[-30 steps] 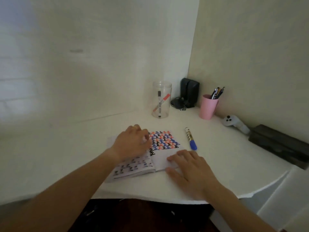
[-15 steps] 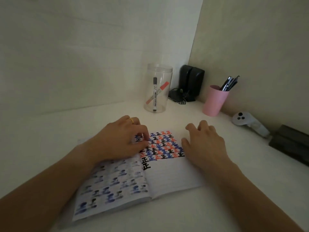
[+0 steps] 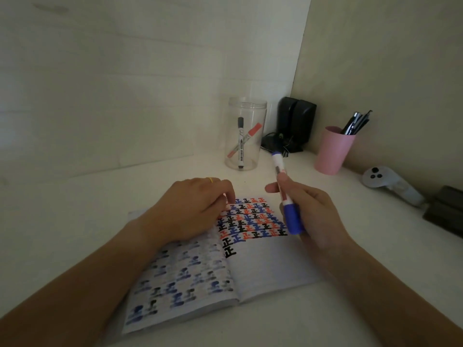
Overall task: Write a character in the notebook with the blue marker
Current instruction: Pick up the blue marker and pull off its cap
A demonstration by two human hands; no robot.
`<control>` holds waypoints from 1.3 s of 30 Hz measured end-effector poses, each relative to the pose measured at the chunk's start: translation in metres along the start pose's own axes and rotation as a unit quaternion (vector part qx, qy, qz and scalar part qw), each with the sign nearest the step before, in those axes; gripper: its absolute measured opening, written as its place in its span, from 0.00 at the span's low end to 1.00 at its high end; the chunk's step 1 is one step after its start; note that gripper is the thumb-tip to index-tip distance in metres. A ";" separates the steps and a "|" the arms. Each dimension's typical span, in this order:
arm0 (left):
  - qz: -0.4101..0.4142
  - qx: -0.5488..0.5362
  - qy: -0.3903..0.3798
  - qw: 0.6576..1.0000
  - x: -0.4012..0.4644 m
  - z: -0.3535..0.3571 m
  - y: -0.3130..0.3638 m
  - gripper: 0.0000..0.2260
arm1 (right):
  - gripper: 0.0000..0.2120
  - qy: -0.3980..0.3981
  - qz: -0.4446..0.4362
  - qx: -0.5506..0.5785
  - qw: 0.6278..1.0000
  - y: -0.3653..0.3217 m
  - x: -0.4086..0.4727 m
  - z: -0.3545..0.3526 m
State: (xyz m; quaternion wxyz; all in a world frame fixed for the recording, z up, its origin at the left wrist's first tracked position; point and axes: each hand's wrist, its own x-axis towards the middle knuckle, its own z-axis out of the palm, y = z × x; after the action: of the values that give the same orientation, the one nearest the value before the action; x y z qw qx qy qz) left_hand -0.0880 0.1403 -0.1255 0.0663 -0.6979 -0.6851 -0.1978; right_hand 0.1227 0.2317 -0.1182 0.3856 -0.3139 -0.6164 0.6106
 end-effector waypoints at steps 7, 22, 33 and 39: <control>0.030 -0.063 0.032 0.997 -0.002 -0.006 0.011 0.14 | 0.11 -0.061 -0.005 0.113 0.992 0.009 0.005 0.001; 0.078 -0.173 -0.035 0.981 -0.005 -0.009 0.025 0.16 | 0.12 -0.098 -0.052 0.116 0.987 0.007 -0.003 0.006; -0.010 -0.305 0.048 0.951 -0.014 -0.024 -0.008 0.18 | 0.09 -0.005 -0.058 0.141 0.988 0.005 0.002 -0.010; 0.017 -0.094 -0.003 0.995 -0.012 -0.010 -0.019 0.14 | 0.08 -0.054 -0.044 0.034 0.997 0.000 -0.012 0.003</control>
State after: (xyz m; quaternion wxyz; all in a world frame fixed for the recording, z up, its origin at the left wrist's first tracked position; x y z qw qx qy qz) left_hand -0.1086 0.1263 -0.1241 0.0017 -0.7129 -0.6520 -0.2581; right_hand 0.1259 0.2195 -0.1194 0.3887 -0.2397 -0.6284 0.6298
